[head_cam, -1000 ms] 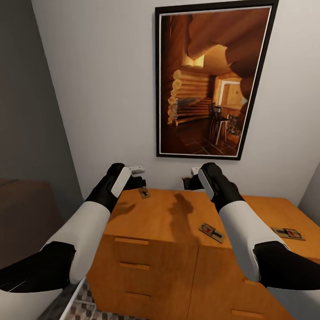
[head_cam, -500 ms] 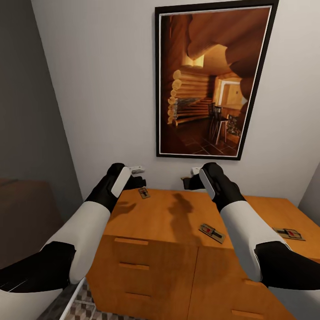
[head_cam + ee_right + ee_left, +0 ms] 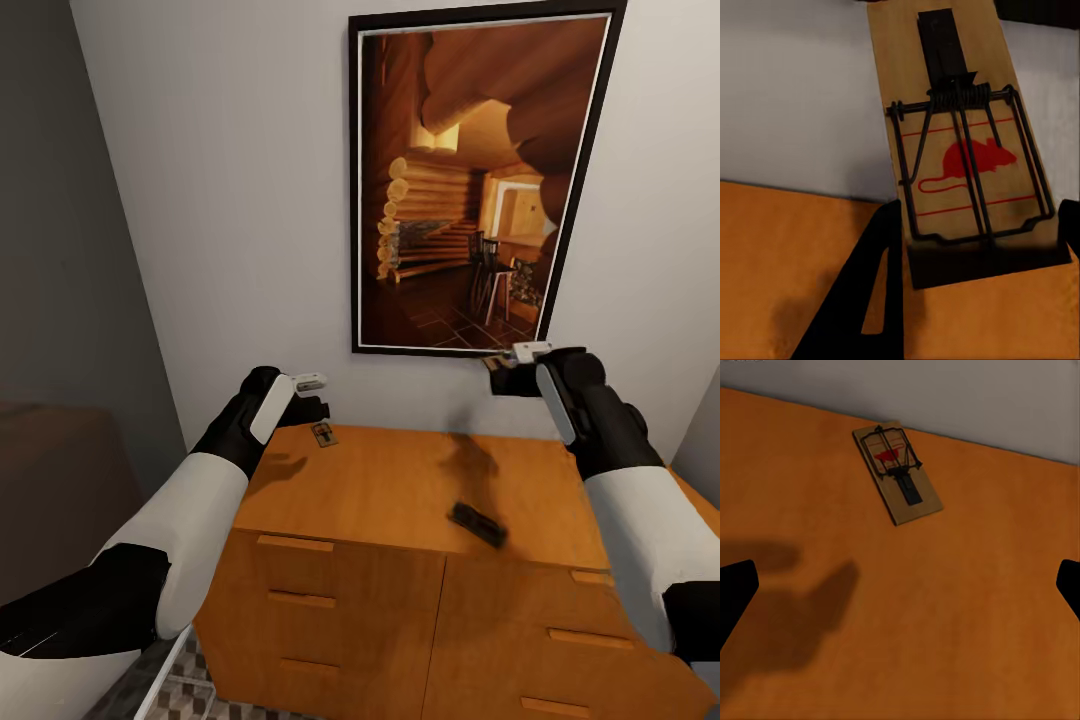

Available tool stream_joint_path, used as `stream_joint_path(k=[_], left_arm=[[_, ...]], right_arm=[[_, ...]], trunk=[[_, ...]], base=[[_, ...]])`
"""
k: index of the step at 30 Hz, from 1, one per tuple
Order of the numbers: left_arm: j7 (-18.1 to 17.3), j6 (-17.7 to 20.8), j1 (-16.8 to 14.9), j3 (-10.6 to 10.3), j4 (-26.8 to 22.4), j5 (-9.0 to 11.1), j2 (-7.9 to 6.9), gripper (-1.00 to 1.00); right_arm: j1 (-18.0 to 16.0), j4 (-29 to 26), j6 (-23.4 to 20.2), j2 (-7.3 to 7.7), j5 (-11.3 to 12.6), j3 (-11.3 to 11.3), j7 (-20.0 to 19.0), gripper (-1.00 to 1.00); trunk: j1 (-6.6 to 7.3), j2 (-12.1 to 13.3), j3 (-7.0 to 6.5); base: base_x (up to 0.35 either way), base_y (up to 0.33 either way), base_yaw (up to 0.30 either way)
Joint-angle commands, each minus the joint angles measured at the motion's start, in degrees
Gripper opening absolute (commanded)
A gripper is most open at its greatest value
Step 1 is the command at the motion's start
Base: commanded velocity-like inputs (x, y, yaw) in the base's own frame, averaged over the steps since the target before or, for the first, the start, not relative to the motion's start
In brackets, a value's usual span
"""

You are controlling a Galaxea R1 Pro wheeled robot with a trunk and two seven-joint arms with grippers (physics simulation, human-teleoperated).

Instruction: Take the four mousetraps from the cabinet in the bathroom and place them on the bathroom floor. Make sure all four end up on the same floor surface, and ensure that at least two of them are either under or directly next to the same bathroom sink.

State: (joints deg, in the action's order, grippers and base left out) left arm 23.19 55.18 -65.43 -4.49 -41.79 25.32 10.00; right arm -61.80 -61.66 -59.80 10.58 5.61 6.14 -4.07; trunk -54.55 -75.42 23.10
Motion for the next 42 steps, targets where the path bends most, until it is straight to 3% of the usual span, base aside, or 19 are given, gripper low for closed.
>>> stream_joint_path(k=[1, 12, 14, 15, 16, 20, 23, 30, 35, 42], left_arm=[[0.55, 0.11, -0.05, -0.11, -0.04, 0.57, 0.00, 1.00], [0.46, 0.11, -0.05, -0.08, 0.19, 0.70, 0.00, 1.00], [0.37, 0.11, -0.05, -0.08, 0.22, 0.70, 0.00, 1.00], [0.35, 0.11, -0.05, -0.08, 0.22, 0.70, 0.00, 1.00], [0.33, 0.11, -0.05, -0.08, 0.25, 0.70, 0.00, 1.00], [0.29, 0.11, -0.05, -0.10, 0.29, 0.70, -0.04, 1.00], [0.28, 0.11, -0.05, -0.13, 0.30, 0.70, -0.05, 1.00], [0.55, 0.11, -0.05, -0.08, 0.74, 0.87, -0.01, 1.00], [1.15, 0.02, -0.05, 0.27, 3.53, 1.24, 0.00, 1.00], [2.34, -0.96, -0.05, 0.35, 4.74, 3.25, 0.00, 1.00]], right_arm=[[0.56, -1.05, -0.20, 1.10, 1.14, 0.13, -0.22, -1.00], [3.91, -4.48, -0.20, 17.70, 1.29, -0.04, -5.28, -1.00], [4.87, -4.32, -0.20, 22.36, 2.37, -0.06, -5.47, -1.00], [5.18, -4.29, -0.20, 23.48, 2.84, -0.07, -5.50, -1.00], [5.83, -4.23, -0.20, 25.70, 3.96, -0.05, -5.54, -1.00], [7.47, -3.20, -0.20, 31.06, 6.72, -0.01, -5.57, -1.00], [8.33, -1.00, -0.20, 33.11, 7.49, 0.00, -5.59, -1.00], [9.88, 11.20, -0.20, 37.47, 7.97, 0.00, -5.79, -1.00], [10.01, 14.84, -0.20, 38.37, 7.93, 0.01, -8.07, -1.00], [10.03, 15.12, -0.20, 38.55, 7.77, 0.01, -10.17, -1.00]], trunk=[[0.00, -0.04, 0.07], [0.00, -0.04, 0.07], [0.00, -0.04, 0.07], [0.00, -0.04, 0.07], [0.00, -0.04, 0.07], [0.00, -0.04, 0.07], [0.00, -0.04, 0.07], [0.00, -0.04, 0.07], [0.00, -0.04, 0.07], [0.00, -0.04, 0.07]], base=[[0.000, 0.000, 0.000], [0.000, 0.000, 0.000], [0.000, 0.000, 0.000], [0.000, 0.000, 0.000], [0.000, 0.000, 0.000], [0.000, 0.000, 0.000], [0.000, 0.000, 0.000], [0.000, 0.000, 0.000], [0.000, 0.000, 0.000], [0.000, 0.000, 0.000]])
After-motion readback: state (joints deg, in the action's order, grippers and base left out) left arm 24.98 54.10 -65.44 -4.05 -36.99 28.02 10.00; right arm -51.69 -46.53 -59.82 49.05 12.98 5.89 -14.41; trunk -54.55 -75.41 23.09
